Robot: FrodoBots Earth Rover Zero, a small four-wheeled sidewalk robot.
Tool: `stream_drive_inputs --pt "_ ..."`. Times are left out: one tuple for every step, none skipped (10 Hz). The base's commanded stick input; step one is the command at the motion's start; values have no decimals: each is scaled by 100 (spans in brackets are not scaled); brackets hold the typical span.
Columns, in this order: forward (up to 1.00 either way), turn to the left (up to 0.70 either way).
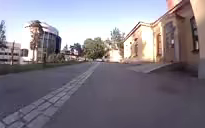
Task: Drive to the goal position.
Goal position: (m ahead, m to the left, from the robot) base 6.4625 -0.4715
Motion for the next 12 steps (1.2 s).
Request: stream_drive_inputs --pt "50 0" --pt "50 0" --pt "50 0" --pt "50 0" --pt "50 4" --pt "50 9" --pt "50 14" --pt "50 20" --pt "50 25" --pt "50 30" --pt "50 36" --pt "50 41"
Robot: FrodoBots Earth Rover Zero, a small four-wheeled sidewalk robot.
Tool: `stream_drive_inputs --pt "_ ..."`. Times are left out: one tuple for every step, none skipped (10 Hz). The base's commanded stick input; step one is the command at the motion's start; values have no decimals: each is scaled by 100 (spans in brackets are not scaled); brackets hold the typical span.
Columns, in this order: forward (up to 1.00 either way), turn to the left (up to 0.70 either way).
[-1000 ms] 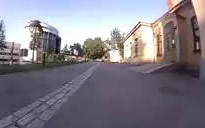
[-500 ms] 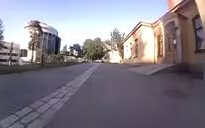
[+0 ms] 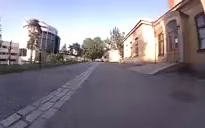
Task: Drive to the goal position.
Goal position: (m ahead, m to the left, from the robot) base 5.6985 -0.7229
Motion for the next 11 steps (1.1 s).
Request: stream_drive_inputs --pt "50 46" --pt "50 48" --pt "50 43" --pt "50 37" --pt "50 31" --pt "50 25" --pt "50 19" --pt "50 13" --pt "50 8" --pt "50 2" --pt "50 0"
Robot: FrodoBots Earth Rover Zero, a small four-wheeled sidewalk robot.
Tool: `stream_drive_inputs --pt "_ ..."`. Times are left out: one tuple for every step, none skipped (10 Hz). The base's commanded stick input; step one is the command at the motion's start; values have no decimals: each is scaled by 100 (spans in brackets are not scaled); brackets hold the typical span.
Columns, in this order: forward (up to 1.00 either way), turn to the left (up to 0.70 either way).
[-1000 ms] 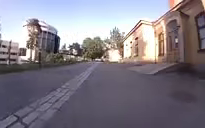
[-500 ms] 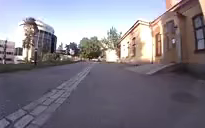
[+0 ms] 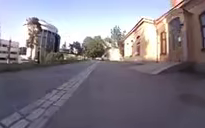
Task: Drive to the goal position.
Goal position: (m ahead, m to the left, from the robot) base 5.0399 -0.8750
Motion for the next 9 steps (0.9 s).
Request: stream_drive_inputs --pt "50 0" --pt "50 0" --pt "50 0" --pt "50 0" --pt "50 0" --pt "50 0" --pt "50 0" --pt "50 0" --pt "50 0"
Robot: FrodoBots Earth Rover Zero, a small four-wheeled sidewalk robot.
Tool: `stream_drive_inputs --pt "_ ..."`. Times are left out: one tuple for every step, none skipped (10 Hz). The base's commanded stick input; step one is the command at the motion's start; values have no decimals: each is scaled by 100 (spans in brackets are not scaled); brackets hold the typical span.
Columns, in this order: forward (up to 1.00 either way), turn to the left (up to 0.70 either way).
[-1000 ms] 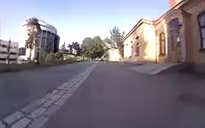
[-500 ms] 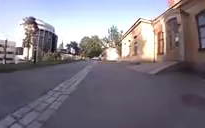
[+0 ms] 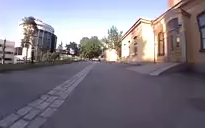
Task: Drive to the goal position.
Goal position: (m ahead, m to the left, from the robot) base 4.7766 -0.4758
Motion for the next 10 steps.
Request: stream_drive_inputs --pt "50 0" --pt "50 0" --pt "50 0" --pt "50 0" --pt "50 0" --pt "50 0" --pt "50 0" --pt "50 0" --pt "50 0" --pt "50 0"
